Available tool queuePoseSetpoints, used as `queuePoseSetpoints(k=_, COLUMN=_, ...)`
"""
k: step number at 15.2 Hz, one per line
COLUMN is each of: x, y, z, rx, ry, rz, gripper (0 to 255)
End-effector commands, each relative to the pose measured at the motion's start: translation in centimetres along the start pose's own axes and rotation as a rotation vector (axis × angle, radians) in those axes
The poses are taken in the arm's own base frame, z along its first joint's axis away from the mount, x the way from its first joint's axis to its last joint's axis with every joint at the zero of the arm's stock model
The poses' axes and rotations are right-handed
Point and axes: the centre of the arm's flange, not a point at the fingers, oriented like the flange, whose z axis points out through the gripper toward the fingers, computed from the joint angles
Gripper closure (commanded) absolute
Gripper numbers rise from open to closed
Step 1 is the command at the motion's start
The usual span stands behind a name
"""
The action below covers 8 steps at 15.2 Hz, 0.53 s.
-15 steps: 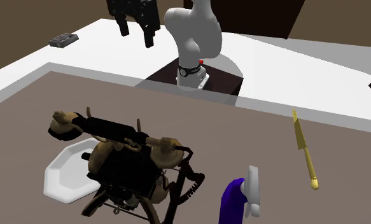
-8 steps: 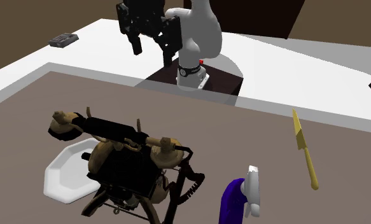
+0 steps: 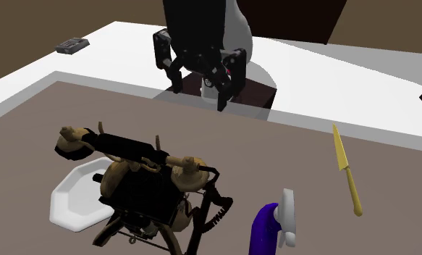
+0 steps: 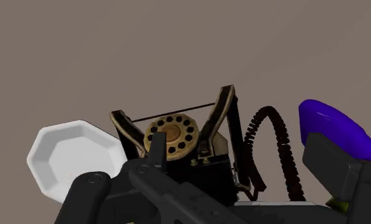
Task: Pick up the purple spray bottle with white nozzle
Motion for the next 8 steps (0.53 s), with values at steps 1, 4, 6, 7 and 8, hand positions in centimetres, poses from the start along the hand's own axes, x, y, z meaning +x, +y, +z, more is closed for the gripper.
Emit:
queuePoseSetpoints(k=1, x=1.1, y=-2.3, z=0.5, rx=0.007, ry=-0.001, rz=-0.016, gripper=0)
queuePoseSetpoints(k=4, x=2.7, y=-5.8, z=0.8, rx=0.015, ry=-0.001, rz=-0.040, gripper=0)
queuePoseSetpoints(k=6, x=3.6, y=-8.1, z=1.1, rx=0.021, ry=-0.002, rz=-0.056, gripper=0)
queuePoseSetpoints(k=7, x=4.1, y=-9.3, z=1.2, rx=0.024, ry=-0.002, rz=-0.064, gripper=0)
queuePoseSetpoints(k=8, x=4.6, y=-10.5, z=1.3, rx=0.027, ry=-0.002, rz=-0.072, gripper=0)
